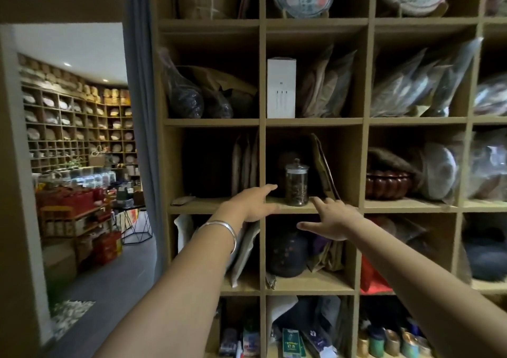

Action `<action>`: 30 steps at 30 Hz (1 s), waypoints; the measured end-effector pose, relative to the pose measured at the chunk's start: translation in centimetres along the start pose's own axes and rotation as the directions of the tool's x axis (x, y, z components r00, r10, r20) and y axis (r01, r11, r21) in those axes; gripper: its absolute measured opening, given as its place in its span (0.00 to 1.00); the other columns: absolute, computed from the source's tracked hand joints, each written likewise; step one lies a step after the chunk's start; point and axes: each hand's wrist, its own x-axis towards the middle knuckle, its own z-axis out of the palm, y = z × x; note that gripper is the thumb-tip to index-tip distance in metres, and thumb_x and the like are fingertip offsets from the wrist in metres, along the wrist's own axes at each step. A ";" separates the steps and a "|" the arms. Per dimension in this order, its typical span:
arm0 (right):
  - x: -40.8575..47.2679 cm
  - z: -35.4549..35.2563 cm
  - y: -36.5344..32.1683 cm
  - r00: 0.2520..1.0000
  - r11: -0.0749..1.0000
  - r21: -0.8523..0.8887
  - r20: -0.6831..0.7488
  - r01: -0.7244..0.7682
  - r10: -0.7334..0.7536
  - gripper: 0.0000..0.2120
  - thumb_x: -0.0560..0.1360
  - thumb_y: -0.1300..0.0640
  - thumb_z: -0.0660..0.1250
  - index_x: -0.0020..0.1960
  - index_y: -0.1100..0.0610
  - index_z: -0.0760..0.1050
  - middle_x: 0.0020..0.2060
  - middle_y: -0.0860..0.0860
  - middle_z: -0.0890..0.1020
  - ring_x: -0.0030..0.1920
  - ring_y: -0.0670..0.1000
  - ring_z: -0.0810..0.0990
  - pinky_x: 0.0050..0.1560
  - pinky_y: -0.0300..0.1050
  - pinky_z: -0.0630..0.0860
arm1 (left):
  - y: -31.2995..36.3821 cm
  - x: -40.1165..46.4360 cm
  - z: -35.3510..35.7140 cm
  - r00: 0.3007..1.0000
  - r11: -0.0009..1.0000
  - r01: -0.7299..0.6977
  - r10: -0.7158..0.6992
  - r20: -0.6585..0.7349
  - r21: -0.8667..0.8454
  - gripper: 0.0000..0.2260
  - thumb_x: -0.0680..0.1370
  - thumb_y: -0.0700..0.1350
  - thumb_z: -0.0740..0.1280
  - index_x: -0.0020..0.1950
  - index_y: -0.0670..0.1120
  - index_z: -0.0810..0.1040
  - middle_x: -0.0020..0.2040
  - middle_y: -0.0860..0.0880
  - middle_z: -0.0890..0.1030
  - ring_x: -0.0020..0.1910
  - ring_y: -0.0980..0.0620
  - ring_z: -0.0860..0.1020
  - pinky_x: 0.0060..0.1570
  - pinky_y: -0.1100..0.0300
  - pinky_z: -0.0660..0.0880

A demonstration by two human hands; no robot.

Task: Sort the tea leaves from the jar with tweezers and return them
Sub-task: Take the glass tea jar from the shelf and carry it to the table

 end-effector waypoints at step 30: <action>18.8 9.0 3.3 0.979 0.569 0.822 -0.139 0.031 0.148 0.45 0.54 0.30 0.72 0.64 0.51 0.66 0.53 0.45 0.77 0.52 0.47 0.78 0.51 0.43 0.78 | -1.8 22.3 7.9 0.920 0.634 -0.119 -0.219 -0.325 -0.764 0.34 0.66 0.54 0.79 0.66 0.55 0.65 0.57 0.50 0.77 0.52 0.55 0.79 0.43 0.63 0.75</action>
